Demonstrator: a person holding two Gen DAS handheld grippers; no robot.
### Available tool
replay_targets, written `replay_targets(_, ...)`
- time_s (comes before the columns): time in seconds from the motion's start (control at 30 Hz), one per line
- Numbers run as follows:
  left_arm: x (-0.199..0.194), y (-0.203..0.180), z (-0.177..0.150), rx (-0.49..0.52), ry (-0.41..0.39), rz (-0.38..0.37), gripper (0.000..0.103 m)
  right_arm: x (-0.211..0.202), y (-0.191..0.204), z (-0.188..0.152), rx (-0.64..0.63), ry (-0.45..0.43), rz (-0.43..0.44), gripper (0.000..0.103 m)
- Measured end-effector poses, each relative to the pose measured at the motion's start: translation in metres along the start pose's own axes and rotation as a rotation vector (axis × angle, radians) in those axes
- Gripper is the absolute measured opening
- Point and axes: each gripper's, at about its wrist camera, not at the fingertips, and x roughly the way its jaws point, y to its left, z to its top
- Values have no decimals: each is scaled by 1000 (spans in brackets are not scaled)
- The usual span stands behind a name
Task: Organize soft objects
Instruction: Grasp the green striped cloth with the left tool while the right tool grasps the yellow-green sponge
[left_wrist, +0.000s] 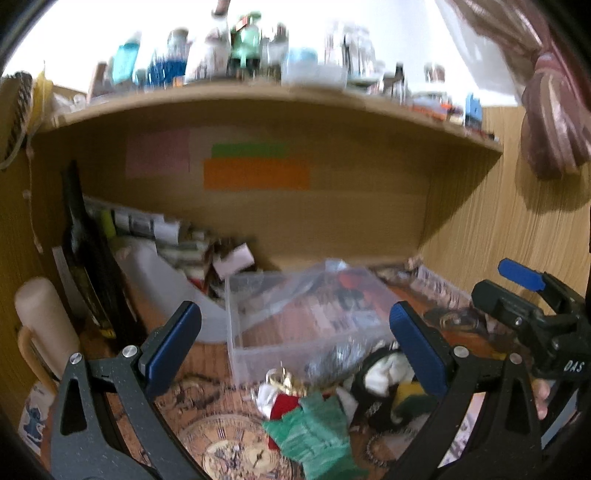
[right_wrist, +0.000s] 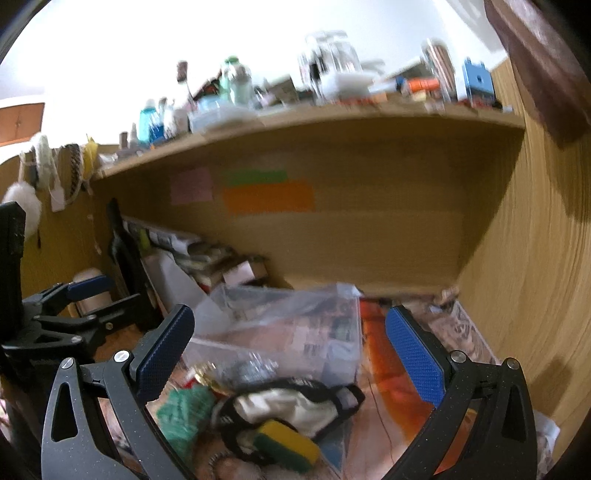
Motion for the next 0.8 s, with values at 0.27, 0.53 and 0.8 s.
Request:
replay_targets(0.27,28,3,-36,-26,168,-38,103,21,-12,-38,22,160,0,103)
replay_targets(0.53,42,-3,-71,-45,298,-84,95,33,-10,-71,35,287,35,97)
replay_targets(0.8,51,-4,-98,-67,385,-93,86,43,-11,-87,65,363,53,78)
